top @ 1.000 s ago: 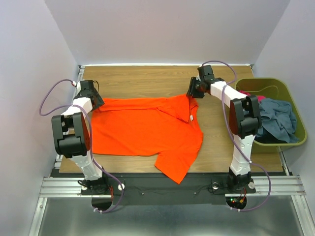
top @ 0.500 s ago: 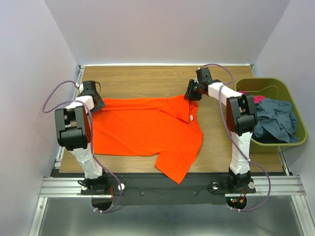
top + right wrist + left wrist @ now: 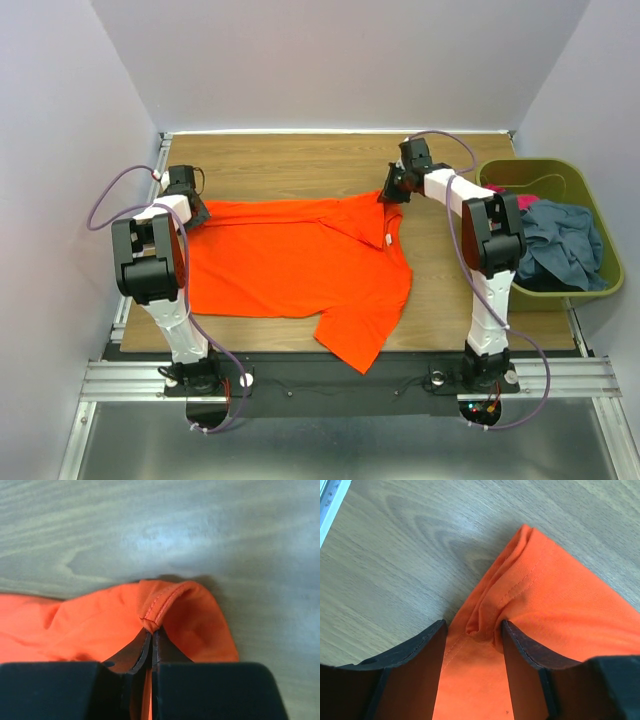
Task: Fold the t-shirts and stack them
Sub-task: Fold the tshirt
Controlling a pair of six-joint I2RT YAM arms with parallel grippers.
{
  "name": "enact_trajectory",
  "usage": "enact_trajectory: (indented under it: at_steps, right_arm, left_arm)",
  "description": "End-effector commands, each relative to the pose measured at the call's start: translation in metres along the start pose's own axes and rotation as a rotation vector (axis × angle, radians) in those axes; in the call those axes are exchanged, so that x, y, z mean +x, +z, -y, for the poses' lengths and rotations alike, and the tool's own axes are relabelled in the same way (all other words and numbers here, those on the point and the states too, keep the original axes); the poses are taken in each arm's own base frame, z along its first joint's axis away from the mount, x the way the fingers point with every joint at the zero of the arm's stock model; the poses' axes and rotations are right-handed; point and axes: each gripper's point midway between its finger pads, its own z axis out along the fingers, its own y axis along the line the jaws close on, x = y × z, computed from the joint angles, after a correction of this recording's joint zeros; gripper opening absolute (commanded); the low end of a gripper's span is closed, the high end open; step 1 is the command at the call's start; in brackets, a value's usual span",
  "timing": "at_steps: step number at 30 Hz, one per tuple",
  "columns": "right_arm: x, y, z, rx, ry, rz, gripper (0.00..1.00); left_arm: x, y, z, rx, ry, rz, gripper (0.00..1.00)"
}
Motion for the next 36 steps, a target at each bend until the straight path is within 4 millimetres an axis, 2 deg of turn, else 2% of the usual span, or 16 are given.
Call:
enact_trajectory:
  at_steps: [1, 8, 20, 28, 32, 36]
  right_arm:
    - [-0.023, -0.038, -0.015, -0.038, 0.02, 0.093, 0.03]
    - [-0.015, -0.057, -0.012, -0.042, 0.074, 0.094, 0.02]
    - [0.025, -0.058, 0.006, -0.01, 0.18, 0.016, 0.02]
    - [0.046, -0.044, 0.032, 0.043, 0.217, -0.011, 0.01]
    - [0.048, -0.043, 0.035, 0.048, 0.211, -0.006, 0.12]
    - [0.045, -0.043, 0.039, 0.053, 0.201, 0.003, 0.2]
  left_arm:
    - [-0.019, -0.004, -0.004, -0.015, -0.026, 0.049, 0.58]
    - [-0.016, -0.003, -0.005, -0.013, -0.03, 0.04, 0.58]
    - [-0.016, -0.004, -0.003, -0.005, -0.036, 0.038, 0.58]
    - [-0.019, -0.009, -0.003, 0.0, -0.038, 0.047, 0.59]
    - [-0.034, -0.024, 0.001, 0.029, -0.056, 0.087, 0.63]
    - [-0.049, -0.04, 0.007, 0.071, -0.084, 0.119, 0.72]
